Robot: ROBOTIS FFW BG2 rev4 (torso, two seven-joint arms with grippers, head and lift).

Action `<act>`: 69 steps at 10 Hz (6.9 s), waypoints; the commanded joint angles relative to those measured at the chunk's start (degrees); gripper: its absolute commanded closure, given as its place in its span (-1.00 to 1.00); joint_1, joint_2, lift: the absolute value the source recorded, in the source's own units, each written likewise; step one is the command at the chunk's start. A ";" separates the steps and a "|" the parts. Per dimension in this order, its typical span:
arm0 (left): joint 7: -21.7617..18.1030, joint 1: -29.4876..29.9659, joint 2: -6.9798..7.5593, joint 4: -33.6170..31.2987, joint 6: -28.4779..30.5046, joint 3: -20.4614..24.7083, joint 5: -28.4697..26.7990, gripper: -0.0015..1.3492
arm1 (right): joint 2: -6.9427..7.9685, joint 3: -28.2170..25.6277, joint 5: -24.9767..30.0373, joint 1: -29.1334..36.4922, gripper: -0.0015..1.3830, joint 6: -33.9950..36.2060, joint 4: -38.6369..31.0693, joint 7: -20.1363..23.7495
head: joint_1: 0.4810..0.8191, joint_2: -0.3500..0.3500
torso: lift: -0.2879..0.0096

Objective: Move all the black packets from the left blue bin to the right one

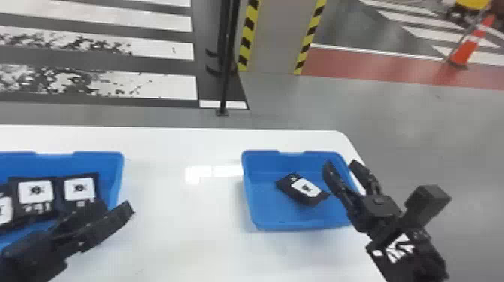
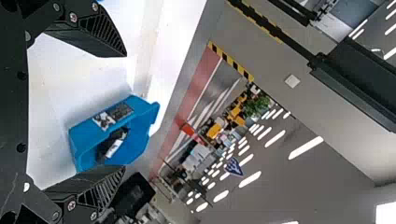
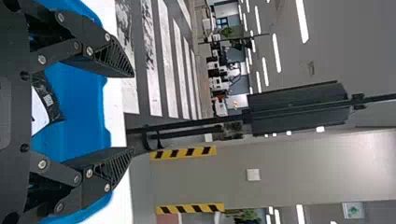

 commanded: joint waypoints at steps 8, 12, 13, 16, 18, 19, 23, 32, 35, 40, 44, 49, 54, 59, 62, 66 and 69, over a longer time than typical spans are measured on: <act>8.75 -8.78 -1.31 0.92 12.67 8.13 -16.98 -0.71 | 3.23 8.43 3.58 19.38 -0.74 -5.19 -19.45 0.23 | 0.27 0.03 | -0.01; 11.21 -16.09 -1.14 11.89 13.65 6.65 -20.18 -0.71 | 3.23 8.77 1.53 18.82 -0.74 -5.05 -17.63 1.28 | 0.27 0.24 | -0.01; 11.13 -17.78 -0.26 14.28 14.22 5.05 -19.60 -0.71 | 3.32 8.89 1.30 18.67 -0.73 -5.05 -17.20 1.46 | 0.27 0.25 | -0.01; 10.86 -20.59 0.09 18.78 14.92 3.56 -18.92 -0.70 | 3.23 9.00 -0.07 18.53 -0.72 -4.63 -16.64 1.55 | 0.27 0.17 | -0.01; 10.86 -23.96 0.27 24.26 16.33 2.19 -20.40 -0.37 | 3.32 9.00 -1.10 18.53 -0.72 -4.21 -16.08 1.64 | 0.27 0.15 | -0.01; 10.86 -25.23 0.27 26.65 16.33 1.96 -20.63 -0.20 | 3.32 9.00 -1.33 18.53 -0.72 -4.06 -16.08 1.64 | 0.27 0.13 | -0.01; 10.07 -25.79 0.53 28.20 13.80 1.39 -23.72 0.78 | 3.32 9.12 -2.93 18.53 -0.72 -3.92 -15.24 1.64 | 0.27 0.13 | -0.01; 1.72 -7.65 1.06 -4.43 13.51 1.74 -14.46 0.78 | 3.32 9.12 -5.44 17.97 -0.70 -1.81 -15.24 4.18 | 0.27 0.03 | -0.01; 1.19 -5.68 1.15 -9.35 13.23 -4.78 -8.06 0.78 | 3.06 9.46 -8.30 11.22 -0.70 3.67 -11.44 11.66 | 0.27 -0.15 | -0.01; 1.28 -7.93 2.29 -8.51 13.94 -14.38 -3.72 0.78 | -0.02 16.88 -17.21 6.86 -0.70 10.14 -11.58 11.92 | 0.27 -0.41 | -0.01; 1.37 -8.64 2.38 -6.96 13.94 -17.23 -2.47 0.78 | -0.55 19.40 -21.21 5.46 0.43 15.62 -11.72 12.01 | 0.27 -0.36 | -0.01; 2.42 -7.37 1.94 -6.82 13.51 -15.75 -0.75 -0.18 | -0.28 19.06 -20.87 5.17 0.85 11.54 -11.02 12.01 | 0.27 -0.36 | -0.01; 2.34 -2.87 1.06 -9.21 11.69 -4.89 -2.24 -0.75 | -2.74 12.89 -18.70 -5.51 0.85 11.54 2.20 11.83 | 0.27 -0.31 | -0.01; 2.42 -1.18 -0.35 -10.05 10.98 3.33 -5.66 -0.75 | -3.71 3.74 -2.93 -14.37 -0.21 11.97 14.30 9.11 | 0.27 -0.37 | -0.01; 4.71 -1.89 -0.44 -9.91 11.83 9.28 -13.09 -0.75 | -1.51 1.57 1.98 -4.95 -0.81 7.33 4.17 7.17 | 0.27 -0.38 | -0.01; 8.67 -7.23 -0.70 -7.52 18.86 14.65 -23.83 -0.76 | 3.76 2.72 5.87 15.44 -0.80 4.09 -14.95 4.98 | 0.27 0.12 | -0.01; 10.25 -14.26 -0.61 3.17 18.86 14.42 -28.17 -0.75 | 3.85 5.80 3.58 22.33 -0.78 2.26 -20.72 5.06 | 0.27 0.46 | -0.01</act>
